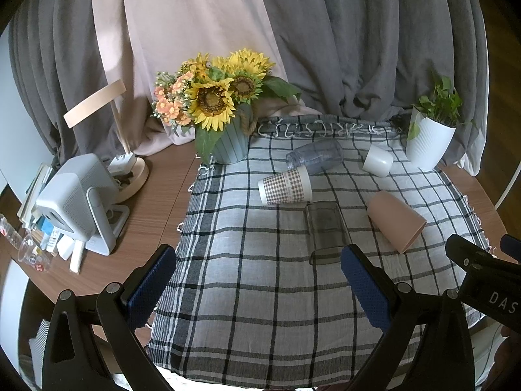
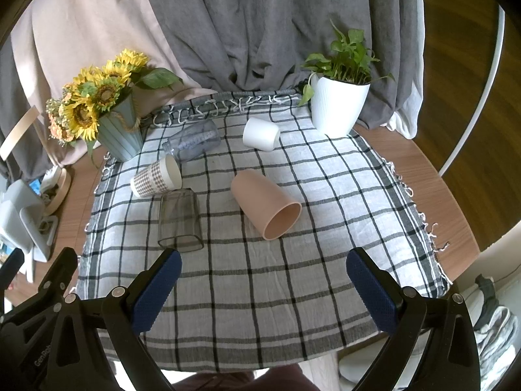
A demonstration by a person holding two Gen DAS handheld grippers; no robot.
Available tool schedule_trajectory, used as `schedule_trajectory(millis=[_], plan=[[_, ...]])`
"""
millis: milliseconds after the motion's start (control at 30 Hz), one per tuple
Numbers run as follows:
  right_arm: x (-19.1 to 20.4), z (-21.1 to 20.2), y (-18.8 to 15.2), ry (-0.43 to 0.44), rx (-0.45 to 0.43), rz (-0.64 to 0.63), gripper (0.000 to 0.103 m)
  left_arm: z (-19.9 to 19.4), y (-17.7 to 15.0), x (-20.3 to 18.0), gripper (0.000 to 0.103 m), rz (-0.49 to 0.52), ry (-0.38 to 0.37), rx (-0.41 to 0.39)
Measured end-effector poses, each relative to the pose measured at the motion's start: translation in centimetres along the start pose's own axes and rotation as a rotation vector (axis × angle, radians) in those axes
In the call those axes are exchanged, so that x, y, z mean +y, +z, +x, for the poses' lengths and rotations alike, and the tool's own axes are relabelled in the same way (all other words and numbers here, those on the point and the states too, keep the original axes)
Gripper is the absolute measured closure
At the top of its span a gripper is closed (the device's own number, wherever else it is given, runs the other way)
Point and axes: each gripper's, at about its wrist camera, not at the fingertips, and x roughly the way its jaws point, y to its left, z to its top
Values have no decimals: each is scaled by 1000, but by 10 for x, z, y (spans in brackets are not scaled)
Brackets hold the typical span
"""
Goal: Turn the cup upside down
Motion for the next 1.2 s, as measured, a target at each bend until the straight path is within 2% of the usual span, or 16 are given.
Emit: schedule_trajectory(millis=[533,767,1000,1200], plan=[[0,3,1,-1,4,1,1,1,0,-1,0,-1,0,3],[2,7,1,2,20,-10,1,16,-3,-7,0,23,-7,41],[17,23,10,-2,28,3,1,42,14,-4,0,116,-69,101],[30,43,20,-21,64,82,1,71,35,2,0,221,-86,118]])
